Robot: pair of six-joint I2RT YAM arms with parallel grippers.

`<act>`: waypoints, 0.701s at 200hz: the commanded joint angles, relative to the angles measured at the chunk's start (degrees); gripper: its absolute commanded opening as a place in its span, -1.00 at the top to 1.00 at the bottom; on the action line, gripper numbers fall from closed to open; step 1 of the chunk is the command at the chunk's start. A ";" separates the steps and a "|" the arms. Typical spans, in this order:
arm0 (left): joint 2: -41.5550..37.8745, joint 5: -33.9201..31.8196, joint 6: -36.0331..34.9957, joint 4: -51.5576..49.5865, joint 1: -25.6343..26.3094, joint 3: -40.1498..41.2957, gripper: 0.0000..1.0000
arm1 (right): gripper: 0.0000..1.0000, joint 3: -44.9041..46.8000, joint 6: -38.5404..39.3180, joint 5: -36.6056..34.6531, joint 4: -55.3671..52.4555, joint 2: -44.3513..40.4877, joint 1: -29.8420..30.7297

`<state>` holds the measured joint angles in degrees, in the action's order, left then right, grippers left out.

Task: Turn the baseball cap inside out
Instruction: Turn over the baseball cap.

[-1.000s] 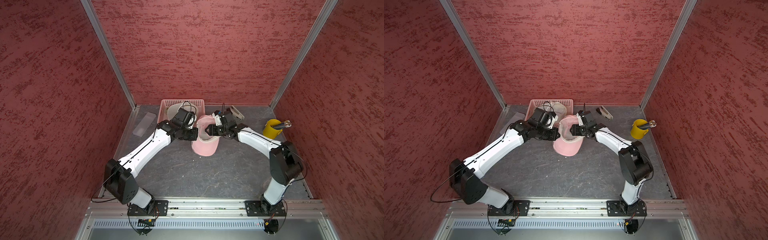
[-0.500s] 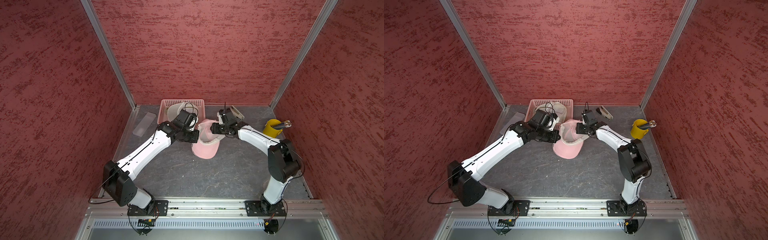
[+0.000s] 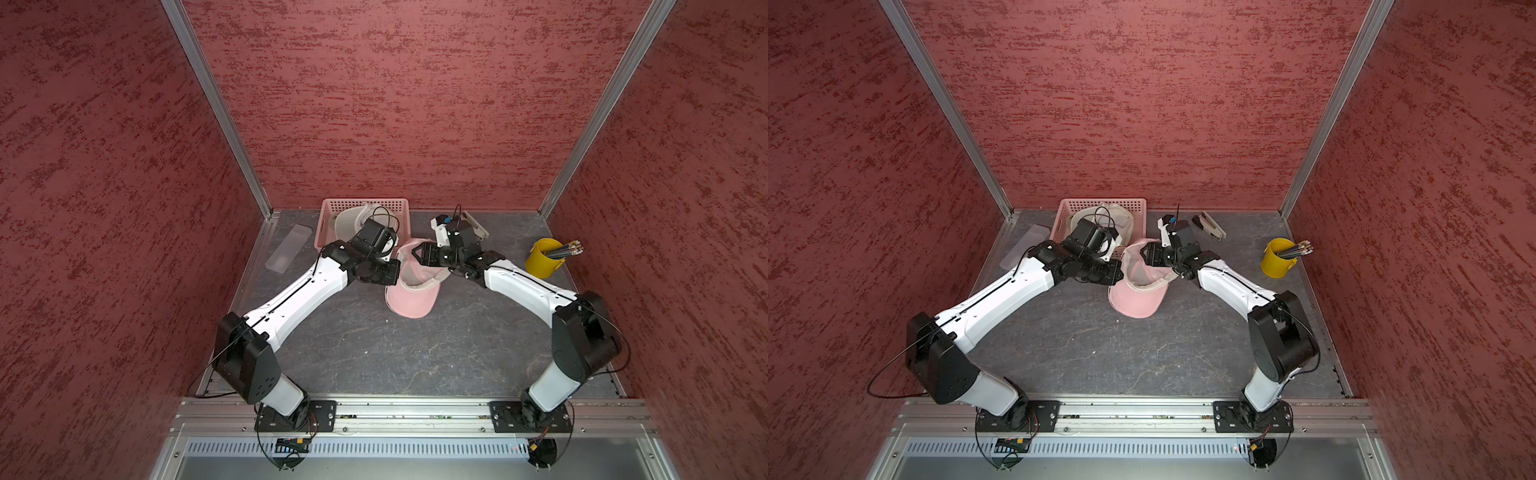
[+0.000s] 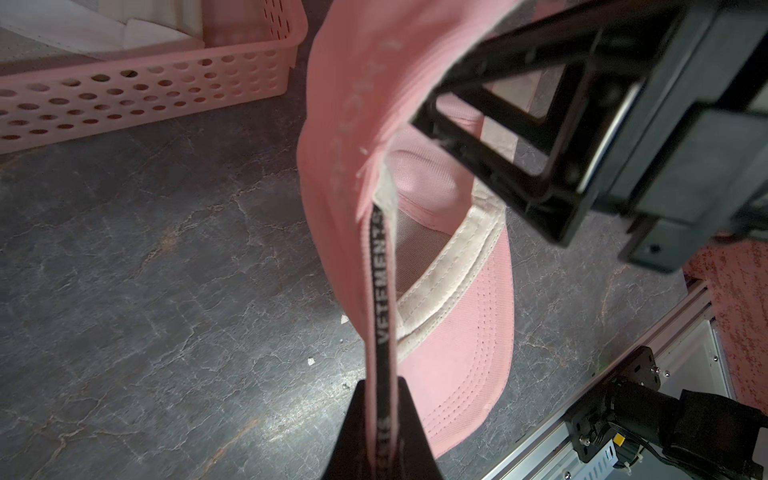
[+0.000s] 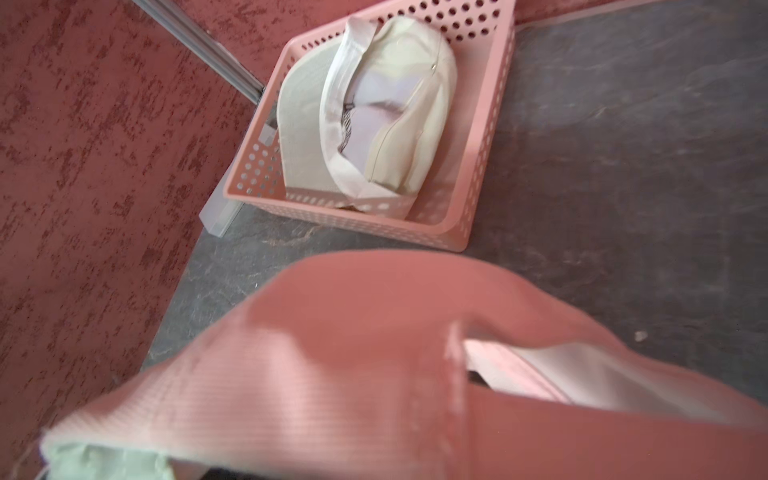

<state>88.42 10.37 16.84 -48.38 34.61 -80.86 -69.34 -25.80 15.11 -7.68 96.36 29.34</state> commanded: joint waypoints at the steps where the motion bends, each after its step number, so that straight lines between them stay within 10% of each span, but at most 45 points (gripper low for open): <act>1: -0.36 0.66 -0.50 1.97 -0.25 -1.63 1.00 | -0.24 2.12 -2.04 1.43 5.88 0.46 1.89; 140: -0.61 -0.71 2.00 2.66 4.02 0.86 1.00 | -0.23 -2.39 -26.19 -8.34 24.12 9.77 -0.59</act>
<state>88.53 8.47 18.20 -48.03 38.68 -80.75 -68.82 -48.62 9.72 12.62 105.32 31.16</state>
